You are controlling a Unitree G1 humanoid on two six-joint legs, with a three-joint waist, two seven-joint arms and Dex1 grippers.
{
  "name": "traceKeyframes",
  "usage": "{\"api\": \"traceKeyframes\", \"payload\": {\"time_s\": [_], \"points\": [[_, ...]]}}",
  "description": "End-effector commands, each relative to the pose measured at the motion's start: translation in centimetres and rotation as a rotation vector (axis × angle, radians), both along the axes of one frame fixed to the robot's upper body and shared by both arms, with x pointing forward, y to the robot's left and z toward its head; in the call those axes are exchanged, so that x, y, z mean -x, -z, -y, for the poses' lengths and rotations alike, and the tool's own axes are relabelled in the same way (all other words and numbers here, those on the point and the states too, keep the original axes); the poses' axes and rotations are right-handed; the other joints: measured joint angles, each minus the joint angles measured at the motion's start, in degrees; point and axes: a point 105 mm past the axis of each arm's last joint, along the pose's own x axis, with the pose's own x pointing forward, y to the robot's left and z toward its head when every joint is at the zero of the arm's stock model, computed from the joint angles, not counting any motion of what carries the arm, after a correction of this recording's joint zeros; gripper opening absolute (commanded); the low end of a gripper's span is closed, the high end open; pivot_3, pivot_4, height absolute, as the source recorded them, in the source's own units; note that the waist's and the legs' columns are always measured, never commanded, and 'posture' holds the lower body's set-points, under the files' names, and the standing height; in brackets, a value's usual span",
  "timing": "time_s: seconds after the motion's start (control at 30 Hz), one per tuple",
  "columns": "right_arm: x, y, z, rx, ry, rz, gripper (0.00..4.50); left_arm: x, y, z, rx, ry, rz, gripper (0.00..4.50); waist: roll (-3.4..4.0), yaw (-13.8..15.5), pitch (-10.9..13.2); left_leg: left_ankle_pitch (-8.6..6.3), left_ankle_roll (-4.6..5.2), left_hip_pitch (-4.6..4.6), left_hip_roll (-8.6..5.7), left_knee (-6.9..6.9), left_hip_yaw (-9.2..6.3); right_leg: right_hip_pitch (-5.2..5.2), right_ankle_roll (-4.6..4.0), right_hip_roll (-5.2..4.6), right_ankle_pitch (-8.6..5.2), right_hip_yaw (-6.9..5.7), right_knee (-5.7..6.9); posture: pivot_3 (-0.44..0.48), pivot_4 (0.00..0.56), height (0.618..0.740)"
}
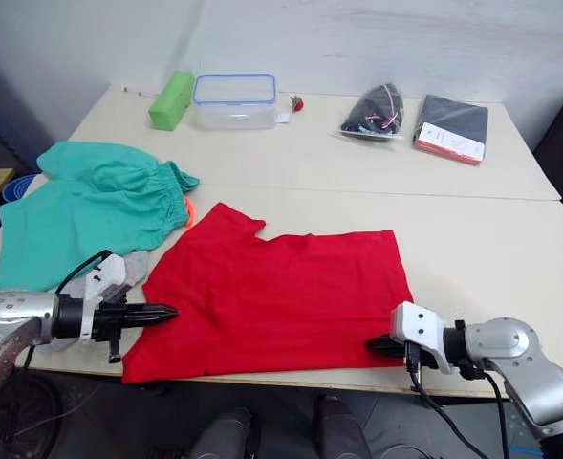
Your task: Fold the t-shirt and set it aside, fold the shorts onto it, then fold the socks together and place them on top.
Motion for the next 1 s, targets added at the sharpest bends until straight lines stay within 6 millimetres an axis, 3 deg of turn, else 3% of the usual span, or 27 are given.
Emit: {"api": "traceKeyframes", "payload": {"time_s": [0.03, 0.17, 0.23, 0.33, 0.43, 0.53, 0.67, 0.8, 0.87, 1.0], "points": [[0.1, -0.4, 0.0, -0.019, 0.017, -0.012, 0.00, -0.2, 0.2, 1.3, -0.043, 0.010, 0.041, 0.04, 0.03, 0.0, 0.0, 0.00, 0.00, 0.00, 0.00, 0.00, 0.00, 0.00, 0.00, 0.00, 0.00, 0.00, 0.00, 0.000, 0.150, 0.740], [-0.7, -1.2, -0.4, -0.040, 0.029, 0.016, 0.00, -1.3, 3.9, 0.0, -0.200, -0.091, 0.027, 0.04, 0.10, -0.3, 0.0, 0.01, 0.00, 0.05, -0.01, -0.03, 0.02, -0.01, 0.24, 0.11, 0.13, 0.00, 0.08, 0.000, 0.150, 0.740], [-1.5, -2.2, -0.5, -0.067, 0.050, 0.034, 0.00, -1.3, 4.1, -0.5, -0.205, -0.111, 0.023, 0.04, 0.10, -0.6, 0.0, 0.01, 0.00, 0.04, 0.00, -0.03, 0.05, -0.05, 0.27, 0.19, 0.15, 0.03, 0.12, 0.000, 0.150, 0.740], [-3.0, -3.9, -0.5, -0.101, 0.081, 0.062, 0.00, -1.8, 3.0, -0.9, -0.162, -0.142, 0.020, 0.04, 0.18, -0.7, 0.1, 0.02, -0.01, 0.06, 0.02, 0.02, 0.05, -0.05, 0.26, 0.19, 0.14, 0.02, 0.19, 0.000, 0.150, 0.740], [-5.0, -6.8, -0.6, -0.181, 0.119, 0.069, 0.00, -2.4, 0.0, -0.7, -0.047, -0.130, 0.012, 0.56, 0.18, -0.7, 0.1, 0.07, 0.00, 0.06, 0.02, 0.04, 0.02, -0.06, 0.25, 0.19, 0.14, 0.00, 0.25, 0.000, 0.150, 0.740], [-7.4, -9.4, -0.8, -0.250, 0.156, 0.067, 0.00, -4.8, -4.0, -0.8, 0.069, -0.167, 0.055, 1.47, 0.17, -0.7, 0.2, 0.10, -0.01, -0.02, 0.01, 0.23, -0.03, -0.10, 0.23, 0.19, 0.15, -0.10, 0.32, 0.000, 0.150, 0.740], [-11.5, -10.9, -0.6, -0.240, 0.241, 0.078, 0.91, -9.6, -7.1, -1.3, 0.123, -0.281, 0.116, 2.70, 0.18, -0.5, 0.2, 0.11, -0.01, -0.06, -0.07, 0.29, -0.09, -0.08, 0.46, 0.19, 0.29, -0.29, 0.32, 0.000, 0.150, 0.740], [-15.4, -10.8, -0.4, -0.193, 0.357, 0.082, 2.26, -14.0, -7.9, -1.6, 0.138, -0.407, 0.116, 3.93, 0.18, -0.5, 0.2, 0.09, -0.03, -0.17, -0.15, 0.28, 0.05, -0.23, 0.53, 0.18, 0.31, -0.56, 0.29, 0.000, 0.150, 0.740], [-16.7, -10.5, -0.4, -0.166, 0.404, 0.073, 2.97, -15.5, -7.7, -1.4, 0.134, -0.440, 0.103, 4.50, 0.17, -0.5, 0.2, 0.11, -0.06, -0.89, -0.17, 0.47, 0.11, -0.94, 0.63, 0.19, 0.37, -0.55, 0.73, 0.000, 0.150, 0.740], [-19.0, -9.4, -0.2, -0.072, 0.483, 0.077, 4.32, -18.4, -5.8, -1.2, 0.058, -0.499, 0.076, 4.50, 0.12, -0.5, 0.2, 0.44, -0.57, -2.30, -0.17, 0.87, 0.61, -2.71, 0.66, 0.08, 0.39, -0.78, 1.41, 0.000, 0.150, 0.740]]}}
